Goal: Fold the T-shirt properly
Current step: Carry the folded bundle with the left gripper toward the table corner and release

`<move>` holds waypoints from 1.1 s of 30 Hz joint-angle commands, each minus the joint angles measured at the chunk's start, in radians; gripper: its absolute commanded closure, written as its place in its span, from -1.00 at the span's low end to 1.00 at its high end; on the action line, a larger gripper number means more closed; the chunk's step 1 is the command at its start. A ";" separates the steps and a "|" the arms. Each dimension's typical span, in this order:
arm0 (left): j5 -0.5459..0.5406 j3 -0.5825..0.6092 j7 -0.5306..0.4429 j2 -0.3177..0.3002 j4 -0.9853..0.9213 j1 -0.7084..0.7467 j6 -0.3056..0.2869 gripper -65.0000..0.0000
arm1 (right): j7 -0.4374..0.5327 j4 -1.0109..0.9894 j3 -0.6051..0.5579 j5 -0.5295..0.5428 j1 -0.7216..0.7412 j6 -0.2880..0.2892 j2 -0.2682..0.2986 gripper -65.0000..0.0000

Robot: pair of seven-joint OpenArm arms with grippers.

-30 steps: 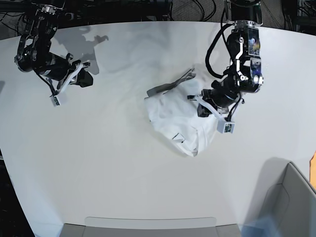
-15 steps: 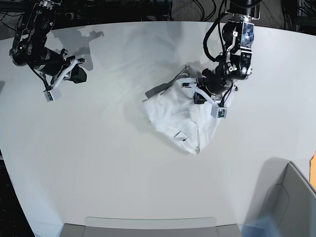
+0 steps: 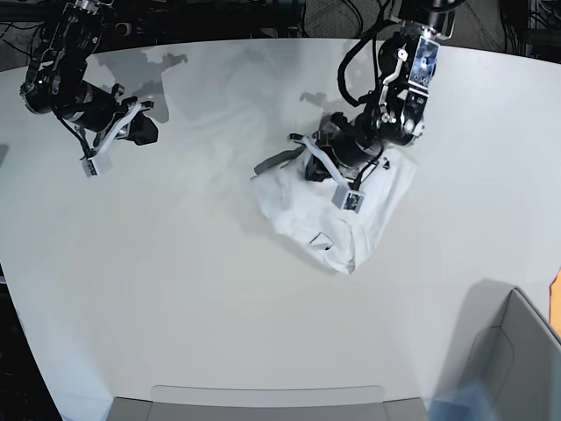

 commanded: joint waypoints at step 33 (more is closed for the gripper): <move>-0.003 -0.470 -0.167 -0.123 0.106 -0.059 0.000 1.00 | 0.020 0.239 0.006 0.017 0.047 0.004 0.057 0.99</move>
